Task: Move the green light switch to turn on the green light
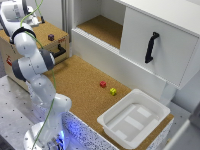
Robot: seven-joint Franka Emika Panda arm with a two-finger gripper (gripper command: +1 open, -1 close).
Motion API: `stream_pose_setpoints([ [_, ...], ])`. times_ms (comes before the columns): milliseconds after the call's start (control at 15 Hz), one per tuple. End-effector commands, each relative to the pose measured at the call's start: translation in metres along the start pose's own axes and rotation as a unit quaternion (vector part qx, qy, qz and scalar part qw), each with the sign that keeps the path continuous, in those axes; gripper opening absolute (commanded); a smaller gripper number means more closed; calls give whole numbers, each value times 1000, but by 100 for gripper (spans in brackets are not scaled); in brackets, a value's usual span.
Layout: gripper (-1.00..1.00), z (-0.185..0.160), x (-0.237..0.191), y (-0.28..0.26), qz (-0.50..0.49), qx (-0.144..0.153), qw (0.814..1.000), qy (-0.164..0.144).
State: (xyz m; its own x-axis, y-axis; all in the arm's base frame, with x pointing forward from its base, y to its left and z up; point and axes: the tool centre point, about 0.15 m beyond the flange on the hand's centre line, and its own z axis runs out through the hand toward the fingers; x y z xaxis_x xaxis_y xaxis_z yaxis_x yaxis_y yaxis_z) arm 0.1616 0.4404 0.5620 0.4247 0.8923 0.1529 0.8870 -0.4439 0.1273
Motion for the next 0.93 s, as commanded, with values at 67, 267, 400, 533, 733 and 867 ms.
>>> stream_pose_setpoints([
  [67,100,13,44,33,-30,20,998,-60],
  [267,100,26,50,80,-56,39,996,-60],
  [400,100,37,54,116,-91,45,993,-56],
  [533,100,47,61,142,-139,53,988,-50],
  [733,100,73,77,182,-225,66,970,-57],
  [867,100,93,84,200,-270,78,958,-58],
])
